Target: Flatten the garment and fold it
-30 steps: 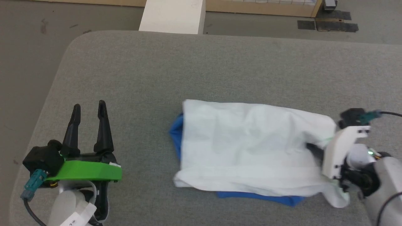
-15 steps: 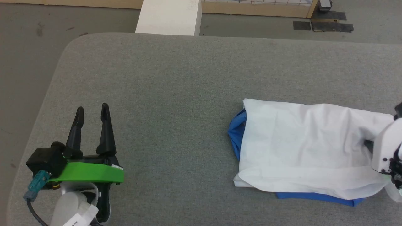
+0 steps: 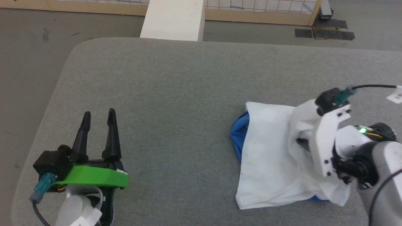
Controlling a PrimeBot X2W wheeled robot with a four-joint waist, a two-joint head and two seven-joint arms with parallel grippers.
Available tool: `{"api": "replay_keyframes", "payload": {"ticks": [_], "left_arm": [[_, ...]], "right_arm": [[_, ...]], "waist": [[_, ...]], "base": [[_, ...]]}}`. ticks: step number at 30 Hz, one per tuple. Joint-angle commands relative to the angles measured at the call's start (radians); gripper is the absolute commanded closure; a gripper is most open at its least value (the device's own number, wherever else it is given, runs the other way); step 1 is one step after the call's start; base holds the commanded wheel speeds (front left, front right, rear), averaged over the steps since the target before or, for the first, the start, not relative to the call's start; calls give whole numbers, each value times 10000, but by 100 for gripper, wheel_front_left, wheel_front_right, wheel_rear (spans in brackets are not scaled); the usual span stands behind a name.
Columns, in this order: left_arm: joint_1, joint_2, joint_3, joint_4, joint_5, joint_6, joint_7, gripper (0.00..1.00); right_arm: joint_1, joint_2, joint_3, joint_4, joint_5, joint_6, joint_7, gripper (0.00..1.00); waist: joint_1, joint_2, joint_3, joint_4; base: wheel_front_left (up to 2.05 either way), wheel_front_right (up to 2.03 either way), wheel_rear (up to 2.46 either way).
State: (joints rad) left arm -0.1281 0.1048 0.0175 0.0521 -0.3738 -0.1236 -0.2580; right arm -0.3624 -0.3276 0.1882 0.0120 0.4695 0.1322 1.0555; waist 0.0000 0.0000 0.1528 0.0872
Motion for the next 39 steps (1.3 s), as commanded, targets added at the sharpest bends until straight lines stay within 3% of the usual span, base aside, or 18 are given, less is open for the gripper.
{"api": "replay_keyframes", "payload": {"ticks": [1, 13, 18, 19, 20, 21, 33, 39], "left_arm": [[-17, 22, -28, 9, -157, -70, -38, 0], [-69, 24, -147, -7, -259, -71, -38, 0], [-122, -19, -205, 30, -270, -71, -38, 0], [-133, -27, -222, 41, -273, -71, -38, 0], [-138, -32, -235, 53, -276, -71, -38, 0], [-134, -36, -230, 63, -277, -71, -38, 0], [286, -19, -115, 104, -166, -71, -38, 0], [396, 71, -95, 43, 77, -70, -38, 0]], "right_arm": [[-252, 237, 155, 238, -106, -15, -128, 100], [-1286, 1549, 463, 2890, -1074, -15, -1121, 100], [-1545, 1819, 542, 3736, -1368, -15, -1563, 100], [-1587, 1859, 582, 3858, -1401, -15, -1659, 67], [-1624, 1886, 616, 3910, -1408, -15, -1764, 13], [-1665, 1913, 684, 3938, -1405, -15, -1904, 0], [-1873, 1859, 2241, 2400, -130, -15, -2786, 0], [-1545, 1654, 1481, 1421, -399, -15, -3809, 0]], "waist": [[0, 0, 46, 135], [0, 0, 378, 706], [0, 0, 442, 799], [0, 0, 438, 809], [0, 0, 427, 813], [0, 0, 388, 803], [0, 0, -480, 116], [0, 0, -673, -276]], "base": [[0, 0, 0], [0, 0, 0], [0, 0, 0], [0, 0, 0], [0, 0, 0], [0, 0, 0], [0, 0, 0], [0, 0, 0]]}}
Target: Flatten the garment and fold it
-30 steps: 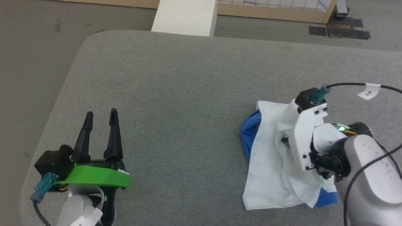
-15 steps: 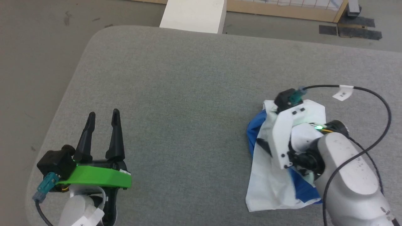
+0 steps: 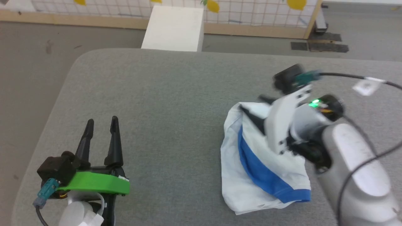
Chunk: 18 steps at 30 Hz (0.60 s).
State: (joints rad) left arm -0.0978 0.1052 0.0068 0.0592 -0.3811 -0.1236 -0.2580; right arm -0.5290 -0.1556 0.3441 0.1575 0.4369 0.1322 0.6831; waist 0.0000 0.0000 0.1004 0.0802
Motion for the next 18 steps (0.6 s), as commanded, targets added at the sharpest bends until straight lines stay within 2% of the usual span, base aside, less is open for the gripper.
{"api": "replay_keyframes", "payload": {"ticks": [1, 4, 8, 11, 18], "left_arm": [[107, 85, 49, -36, 271, -67, -38, 0], [140, 121, 130, -30, 673, 64, -38, 0], [149, 103, 262, -93, 1216, 383, -38, 0], [78, 47, 331, -156, 1418, 466, -38, 0], [-137, -105, 371, -127, 1519, 380, -38, 0]], "right_arm": [[267, -101, -388, -196, -351, -15, -359, 0], [788, -186, -1153, -510, -1272, -15, -798, 0], [1709, 75, -2324, -684, -2184, -15, -940, 0], [2259, 364, -2942, -647, -2744, -15, -808, 0], [2552, 823, -3036, 55, -3450, -15, -602, 0]], "waist": [[0, 0, -173, -275], [0, 0, -204, -432], [0, 0, -159, -590], [0, 0, 4, -633], [0, 0, 531, -459]], "base": [[0, 0, 0], [0, 0, 0], [0, 0, 0], [0, 0, 0], [0, 0, 0]]}}
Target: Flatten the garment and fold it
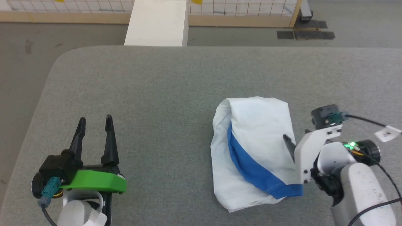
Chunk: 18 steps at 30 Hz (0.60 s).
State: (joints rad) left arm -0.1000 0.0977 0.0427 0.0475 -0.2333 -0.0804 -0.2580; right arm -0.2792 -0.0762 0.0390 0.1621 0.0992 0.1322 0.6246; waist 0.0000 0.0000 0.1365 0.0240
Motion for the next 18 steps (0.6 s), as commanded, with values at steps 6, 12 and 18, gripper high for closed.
{"api": "replay_keyframes", "payload": {"ticks": [6, 12, 18], "left_arm": [[-287, -91, 34, 98, 96, -164, -38, 0], [-448, -160, 24, 238, 118, -258, -38, 0], [-553, -224, -5, 401, 101, -336, -38, 0]], "right_arm": [[-170, 193, 192, 1091, -470, -15, 6, 0], [-314, 248, -22, 2040, -750, -15, 41, 0], [-397, 256, -257, 2801, -626, -15, 121, 85]], "waist": [[0, 0, 494, 347], [0, 0, 620, 539], [0, 0, 552, 665]], "base": [[0, 0, 0], [0, 0, 0], [0, 0, 0]]}}
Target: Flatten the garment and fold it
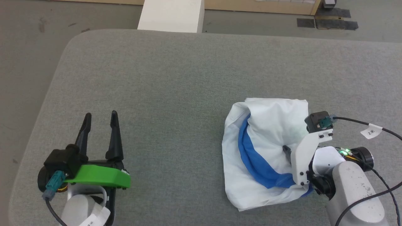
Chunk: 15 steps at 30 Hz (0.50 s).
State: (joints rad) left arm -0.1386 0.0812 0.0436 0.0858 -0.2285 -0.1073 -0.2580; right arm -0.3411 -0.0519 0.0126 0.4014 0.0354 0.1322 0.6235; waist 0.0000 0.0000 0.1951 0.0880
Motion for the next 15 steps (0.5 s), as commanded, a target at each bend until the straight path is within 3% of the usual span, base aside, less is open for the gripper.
{"api": "replay_keyframes", "payload": {"ticks": [1, 9, 15], "left_arm": [[-169, -67, -17, 44, 52, -77, -38, 0], [59, -117, 81, 107, 38, -133, -38, 0], [473, -146, 320, -218, 30, -130, -38, 0]], "right_arm": [[212, 13, 21, 492, 46, -15, 123, 100], [-87, -213, 1036, 508, 95, -15, 45, 100], [-602, -1561, 2944, -156, 871, -15, 667, 100]], "waist": [[0, 0, -66, 35], [0, 0, -544, -205], [0, 0, -542, -1390]], "base": [[0, 0, 0], [0, 0, 0], [0, 0, 0]]}}
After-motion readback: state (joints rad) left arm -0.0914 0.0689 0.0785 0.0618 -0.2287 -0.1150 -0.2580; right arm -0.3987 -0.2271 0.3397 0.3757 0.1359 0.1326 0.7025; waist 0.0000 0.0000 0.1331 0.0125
